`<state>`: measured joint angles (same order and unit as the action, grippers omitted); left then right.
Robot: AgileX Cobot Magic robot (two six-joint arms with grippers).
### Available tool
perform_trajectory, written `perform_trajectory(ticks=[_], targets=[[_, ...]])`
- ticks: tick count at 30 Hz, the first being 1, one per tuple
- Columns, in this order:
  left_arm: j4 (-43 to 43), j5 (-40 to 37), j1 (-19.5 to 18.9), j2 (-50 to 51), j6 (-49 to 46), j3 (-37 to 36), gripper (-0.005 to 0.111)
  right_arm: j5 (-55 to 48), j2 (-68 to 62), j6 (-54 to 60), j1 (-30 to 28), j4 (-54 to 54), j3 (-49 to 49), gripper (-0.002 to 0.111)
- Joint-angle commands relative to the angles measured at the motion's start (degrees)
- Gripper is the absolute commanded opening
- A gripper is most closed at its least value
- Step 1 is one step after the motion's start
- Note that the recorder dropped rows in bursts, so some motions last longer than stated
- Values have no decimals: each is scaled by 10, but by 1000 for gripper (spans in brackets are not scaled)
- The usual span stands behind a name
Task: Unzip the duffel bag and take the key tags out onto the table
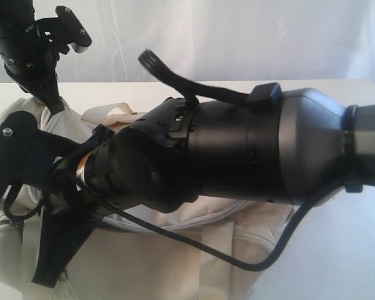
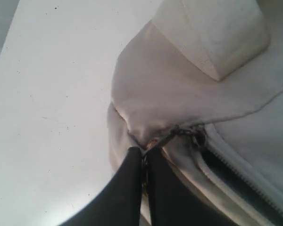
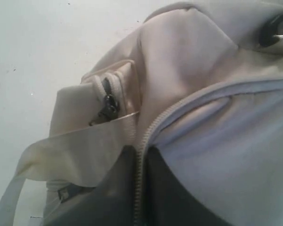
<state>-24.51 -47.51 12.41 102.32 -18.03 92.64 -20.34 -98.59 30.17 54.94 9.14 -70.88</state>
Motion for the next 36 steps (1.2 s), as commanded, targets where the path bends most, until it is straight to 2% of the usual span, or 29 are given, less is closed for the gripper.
perform_trajectory(ticks=[1, 5, 7, 9, 14, 17, 19, 23, 25, 27, 32, 36], targets=[[-63, 64, -4, -2, 16, 8, 24, -47, 1, -6, 6, 14, 2, 12], [-55, 34, -3, -19, 23, 8, 58, -47, 1, -19, 6, 13, 2, 32], [-23, 14, -3, -35, 41, 8, 63, -49, 3, -20, 6, 13, 2, 41], [-6, -14, -3, -53, 43, 8, 63, -53, 11, -21, 6, 13, 2, 45], [36, -70, -3, -116, 43, 8, 61, -81, 52, -26, 4, -2, 1, 45], [74, -91, -3, -158, 43, 8, 59, -106, 86, -83, 3, -57, -1, 45], [99, -110, -3, -186, 43, 8, 59, -142, 101, -124, 3, -91, -7, 45], [163, -182, -3, -227, 45, 8, 58, -237, 107, -131, 3, -91, -26, 45], [197, -223, -3, -243, 51, 5, 55, -275, 102, -130, 3, -91, -28, 45], [232, -225, -3, -260, 52, -12, 45, -288, 97, -124, 2, -91, -28, 45], [283, -224, -3, -306, 25, -106, 2, -279, 75, -124, -9, -111, -29, 45], [289, -206, -3, -357, 23, -198, 0, -270, 55, -126, -25, -112, -29, 45]])
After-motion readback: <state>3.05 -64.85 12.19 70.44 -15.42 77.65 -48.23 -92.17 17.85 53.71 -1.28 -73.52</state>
